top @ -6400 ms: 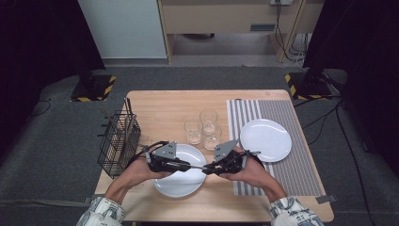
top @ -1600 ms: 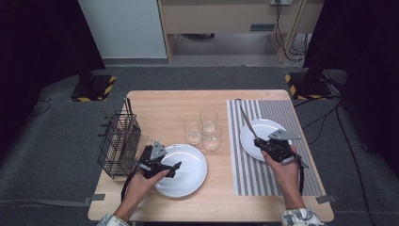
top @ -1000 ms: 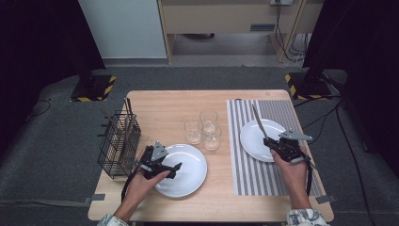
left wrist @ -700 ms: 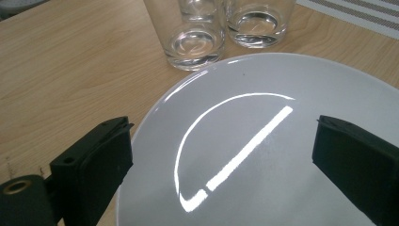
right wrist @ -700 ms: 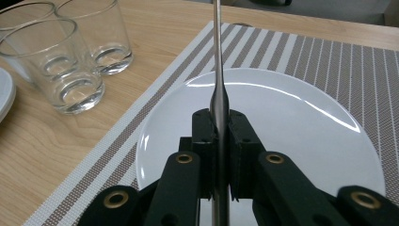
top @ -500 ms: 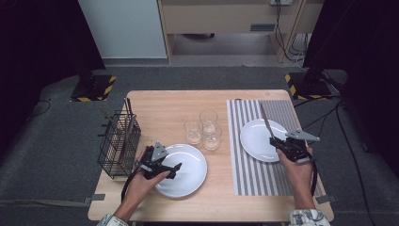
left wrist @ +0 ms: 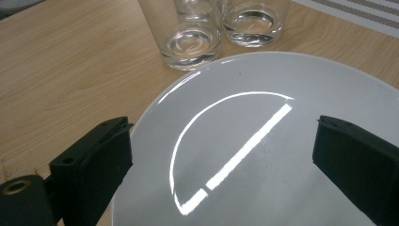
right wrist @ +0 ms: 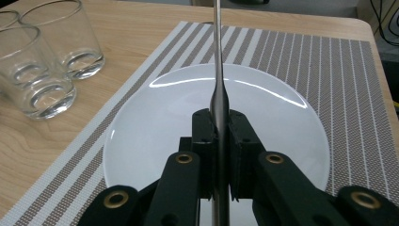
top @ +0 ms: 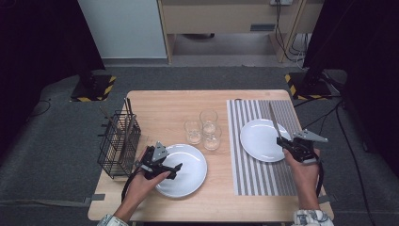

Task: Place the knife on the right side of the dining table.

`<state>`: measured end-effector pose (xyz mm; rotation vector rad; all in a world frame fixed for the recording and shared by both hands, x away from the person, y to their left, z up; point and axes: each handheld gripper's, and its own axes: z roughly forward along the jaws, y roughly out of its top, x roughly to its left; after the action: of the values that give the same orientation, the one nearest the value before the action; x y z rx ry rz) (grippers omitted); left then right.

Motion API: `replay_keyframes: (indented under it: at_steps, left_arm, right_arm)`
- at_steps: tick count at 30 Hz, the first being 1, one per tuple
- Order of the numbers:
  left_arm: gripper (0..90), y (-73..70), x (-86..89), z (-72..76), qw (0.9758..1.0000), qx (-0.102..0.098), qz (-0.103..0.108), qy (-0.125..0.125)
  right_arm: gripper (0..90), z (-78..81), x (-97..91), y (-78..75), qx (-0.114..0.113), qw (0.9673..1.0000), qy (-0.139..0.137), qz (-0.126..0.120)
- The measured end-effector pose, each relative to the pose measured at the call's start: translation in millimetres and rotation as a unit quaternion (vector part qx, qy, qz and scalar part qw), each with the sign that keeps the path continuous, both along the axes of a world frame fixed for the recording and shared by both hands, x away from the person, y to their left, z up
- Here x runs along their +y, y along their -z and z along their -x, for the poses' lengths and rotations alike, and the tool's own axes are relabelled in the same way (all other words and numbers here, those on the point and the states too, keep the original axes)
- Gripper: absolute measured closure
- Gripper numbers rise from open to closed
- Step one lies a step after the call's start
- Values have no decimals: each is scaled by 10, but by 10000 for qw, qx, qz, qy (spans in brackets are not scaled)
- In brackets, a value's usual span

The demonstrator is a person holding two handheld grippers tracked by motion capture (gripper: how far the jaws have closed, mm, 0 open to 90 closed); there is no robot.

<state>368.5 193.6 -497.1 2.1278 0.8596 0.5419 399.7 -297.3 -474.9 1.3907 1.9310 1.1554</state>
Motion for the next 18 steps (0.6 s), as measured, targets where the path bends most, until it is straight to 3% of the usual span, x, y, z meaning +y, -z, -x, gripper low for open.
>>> replay_keyframes:
  at_steps: [18]
  left_arm:
    - [41, 15, -38, 11, 9999, 6, -120, 65]
  right_arm:
    - [834, 13, -139, 58, 92, 9996, 270, -27]
